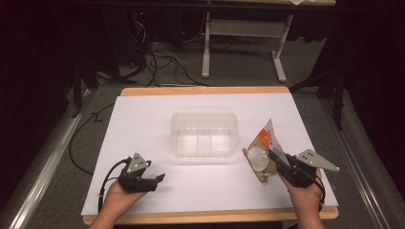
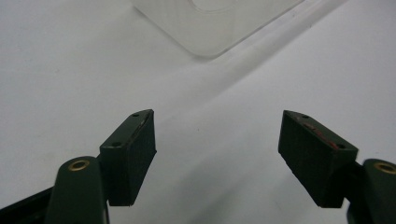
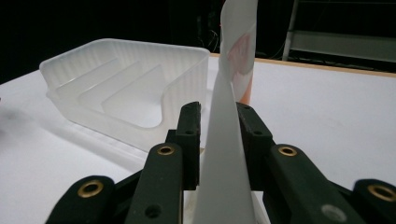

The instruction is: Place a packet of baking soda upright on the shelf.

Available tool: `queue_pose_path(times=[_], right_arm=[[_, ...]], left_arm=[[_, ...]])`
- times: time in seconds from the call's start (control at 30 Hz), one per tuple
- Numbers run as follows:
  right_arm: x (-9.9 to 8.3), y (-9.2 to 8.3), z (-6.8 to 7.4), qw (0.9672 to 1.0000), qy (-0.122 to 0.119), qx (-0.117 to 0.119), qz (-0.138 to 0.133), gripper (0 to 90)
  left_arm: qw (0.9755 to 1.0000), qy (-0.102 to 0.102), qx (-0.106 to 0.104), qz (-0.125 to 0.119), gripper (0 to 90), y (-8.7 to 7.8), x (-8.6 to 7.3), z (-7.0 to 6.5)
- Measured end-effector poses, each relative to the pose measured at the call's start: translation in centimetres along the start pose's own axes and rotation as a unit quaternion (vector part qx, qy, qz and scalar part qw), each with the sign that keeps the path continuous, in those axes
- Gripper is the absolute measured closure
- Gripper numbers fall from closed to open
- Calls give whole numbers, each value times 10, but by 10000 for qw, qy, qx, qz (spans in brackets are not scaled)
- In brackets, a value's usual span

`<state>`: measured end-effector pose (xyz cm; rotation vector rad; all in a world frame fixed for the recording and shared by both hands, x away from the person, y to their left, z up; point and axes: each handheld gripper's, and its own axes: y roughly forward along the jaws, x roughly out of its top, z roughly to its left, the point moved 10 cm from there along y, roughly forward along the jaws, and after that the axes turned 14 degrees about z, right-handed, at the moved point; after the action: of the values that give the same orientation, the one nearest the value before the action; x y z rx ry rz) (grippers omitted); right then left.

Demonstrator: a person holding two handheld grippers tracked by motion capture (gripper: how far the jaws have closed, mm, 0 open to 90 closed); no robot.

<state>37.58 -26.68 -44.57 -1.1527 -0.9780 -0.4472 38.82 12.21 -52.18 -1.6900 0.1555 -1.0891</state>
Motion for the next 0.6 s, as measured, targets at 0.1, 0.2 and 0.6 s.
queue_pose_path(times=[0.1,0.2,0.6], right_arm=[[-1,1,-3,10000,15,-76,29,749],[-3,2,-5,9999,57,-99,64,762],[8,-4,5,9992,-154,-368,-30,900]], left_arm=[[10000,20,1,17,280,0,0,-1],[10000,31,4,28,280,1,0,-1],[9999,35,23,-106,278,-2,2,-1]])
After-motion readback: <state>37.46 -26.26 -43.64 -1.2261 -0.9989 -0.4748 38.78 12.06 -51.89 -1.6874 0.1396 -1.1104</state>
